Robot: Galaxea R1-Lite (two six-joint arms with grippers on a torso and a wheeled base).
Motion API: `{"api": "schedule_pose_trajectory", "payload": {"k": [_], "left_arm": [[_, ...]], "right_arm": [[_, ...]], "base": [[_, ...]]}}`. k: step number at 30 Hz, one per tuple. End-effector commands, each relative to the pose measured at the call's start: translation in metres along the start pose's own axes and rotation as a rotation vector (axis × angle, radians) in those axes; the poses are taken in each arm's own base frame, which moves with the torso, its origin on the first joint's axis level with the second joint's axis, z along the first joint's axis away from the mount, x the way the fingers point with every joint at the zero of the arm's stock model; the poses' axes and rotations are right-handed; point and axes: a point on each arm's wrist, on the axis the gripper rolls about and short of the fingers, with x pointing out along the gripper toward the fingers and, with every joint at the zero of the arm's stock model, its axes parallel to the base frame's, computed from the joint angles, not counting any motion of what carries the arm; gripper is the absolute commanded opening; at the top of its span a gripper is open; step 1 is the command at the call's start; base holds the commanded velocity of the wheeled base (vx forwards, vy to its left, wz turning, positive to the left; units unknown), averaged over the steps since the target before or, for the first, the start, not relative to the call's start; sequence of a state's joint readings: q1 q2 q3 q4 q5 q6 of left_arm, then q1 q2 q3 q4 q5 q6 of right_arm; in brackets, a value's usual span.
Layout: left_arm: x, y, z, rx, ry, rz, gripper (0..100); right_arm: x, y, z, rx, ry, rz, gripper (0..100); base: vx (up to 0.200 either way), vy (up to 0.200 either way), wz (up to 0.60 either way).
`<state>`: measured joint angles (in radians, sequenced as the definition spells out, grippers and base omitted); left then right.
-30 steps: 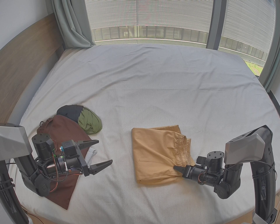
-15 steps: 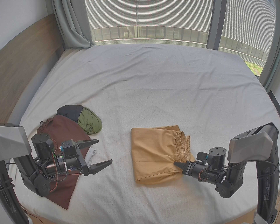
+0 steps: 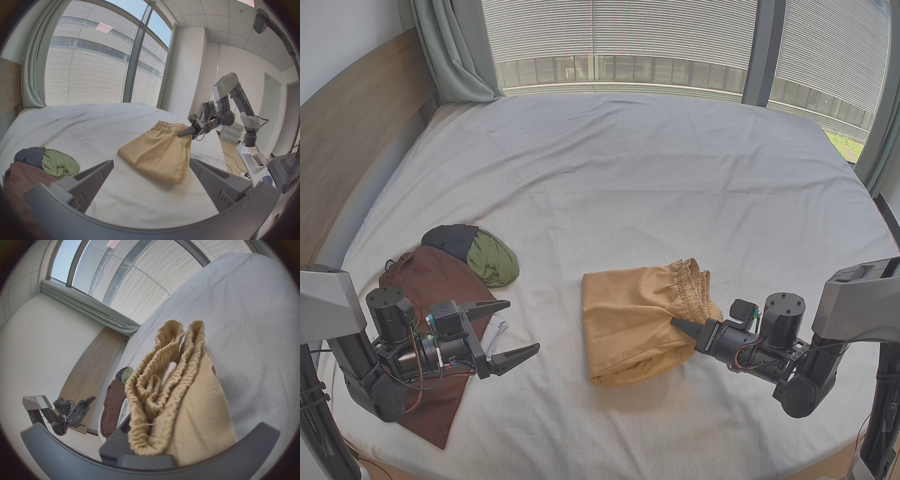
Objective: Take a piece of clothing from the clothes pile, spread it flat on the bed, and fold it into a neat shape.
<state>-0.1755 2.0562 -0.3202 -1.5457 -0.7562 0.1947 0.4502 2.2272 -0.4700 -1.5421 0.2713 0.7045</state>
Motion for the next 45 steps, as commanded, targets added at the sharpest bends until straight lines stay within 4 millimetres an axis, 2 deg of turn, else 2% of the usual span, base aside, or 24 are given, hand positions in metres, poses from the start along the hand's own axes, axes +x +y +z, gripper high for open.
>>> {"api": "schedule_pose_trajectory", "payload": {"k": [1,10,27,36,37,45], "left_arm": [[-0.002,-0.002,0.005,0.011,-0.012,-0.002,100],[-0.004,-0.003,0.01,0.02,-0.022,0.003,100],[-0.004,-0.005,0.008,0.013,-0.014,-0.001,100],[-0.005,-0.005,0.006,0.006,-0.008,-0.001,100],[-0.005,-0.005,0.006,0.006,-0.008,-0.001,100],[-0.007,-0.005,0.004,-0.001,0.0,0.001,100]], "right_arm": [[-0.008,0.022,0.013,-0.02,-0.043,0.064,0],[-0.007,0.044,0.03,-0.053,-0.107,0.144,0],[0.008,0.048,0.064,-0.1,-0.152,0.27,0],[0.026,0.045,0.088,-0.103,-0.146,0.277,0],[0.033,0.045,0.096,-0.106,-0.153,0.279,0],[0.062,0.044,0.116,-0.113,-0.161,0.297,0]], "base": [[0.0,0.0,0.0],[0.0,0.0,0.0],[0.0,0.0,0.0],[0.0,0.0,0.0],[0.0,0.0,0.0],[0.0,0.0,0.0]]}}
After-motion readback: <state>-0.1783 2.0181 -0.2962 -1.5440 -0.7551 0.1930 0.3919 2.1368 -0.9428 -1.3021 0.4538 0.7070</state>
